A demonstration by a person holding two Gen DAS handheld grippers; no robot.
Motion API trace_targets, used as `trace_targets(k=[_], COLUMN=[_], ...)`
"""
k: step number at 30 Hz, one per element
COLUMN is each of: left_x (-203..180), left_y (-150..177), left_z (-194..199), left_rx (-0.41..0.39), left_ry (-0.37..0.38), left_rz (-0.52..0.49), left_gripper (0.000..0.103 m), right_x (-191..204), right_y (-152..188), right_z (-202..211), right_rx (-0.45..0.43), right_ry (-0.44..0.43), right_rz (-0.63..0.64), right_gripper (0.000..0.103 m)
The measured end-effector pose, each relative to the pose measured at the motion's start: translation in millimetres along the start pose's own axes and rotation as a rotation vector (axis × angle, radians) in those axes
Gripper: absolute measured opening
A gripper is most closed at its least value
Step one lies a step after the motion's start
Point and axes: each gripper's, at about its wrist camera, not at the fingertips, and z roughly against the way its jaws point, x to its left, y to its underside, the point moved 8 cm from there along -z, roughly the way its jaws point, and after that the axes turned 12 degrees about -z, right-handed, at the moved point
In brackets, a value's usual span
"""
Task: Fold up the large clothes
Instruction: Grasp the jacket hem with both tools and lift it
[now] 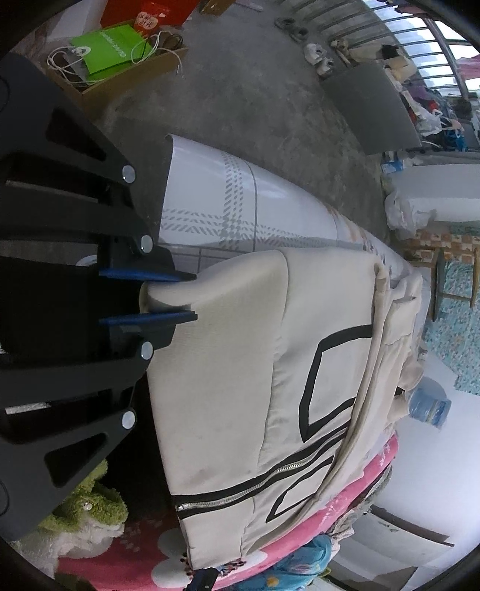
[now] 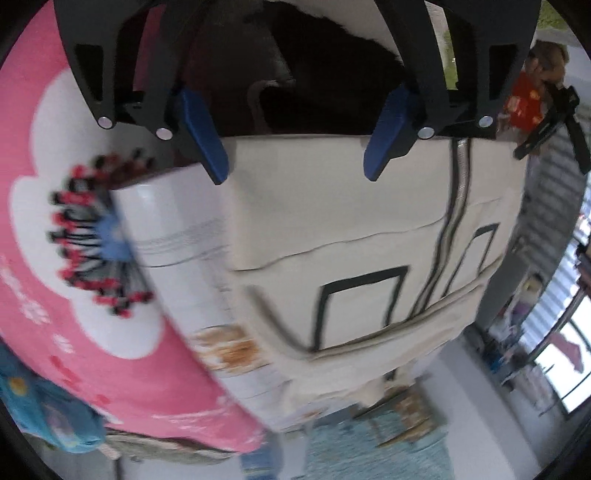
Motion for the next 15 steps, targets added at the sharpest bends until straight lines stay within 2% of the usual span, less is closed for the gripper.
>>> trace_targets(k=[4, 9, 15], left_x=[1.4, 1.0, 0.9], left_y=[0.1, -0.3, -0.1], left_z=[-1.8, -2.3, -2.9], left_rx=[0.005, 0.003, 0.004], left_ry=[0.013, 0.014, 0.011], left_rz=[0.008, 0.013, 0.016], left_gripper=[0.014, 0.014, 0.014], right_x=[-19.0, -24.0, -29.2], right_y=[-9.8, -3.5, 7.7], right_z=[3.2, -13.8, -16.2], right_rx=[-0.025, 0.038, 0.054], right_ry=[0.045, 0.045, 0.022], right_rz=[-0.041, -0.067, -0.109], right_gripper=[0.06, 0.041, 0.036])
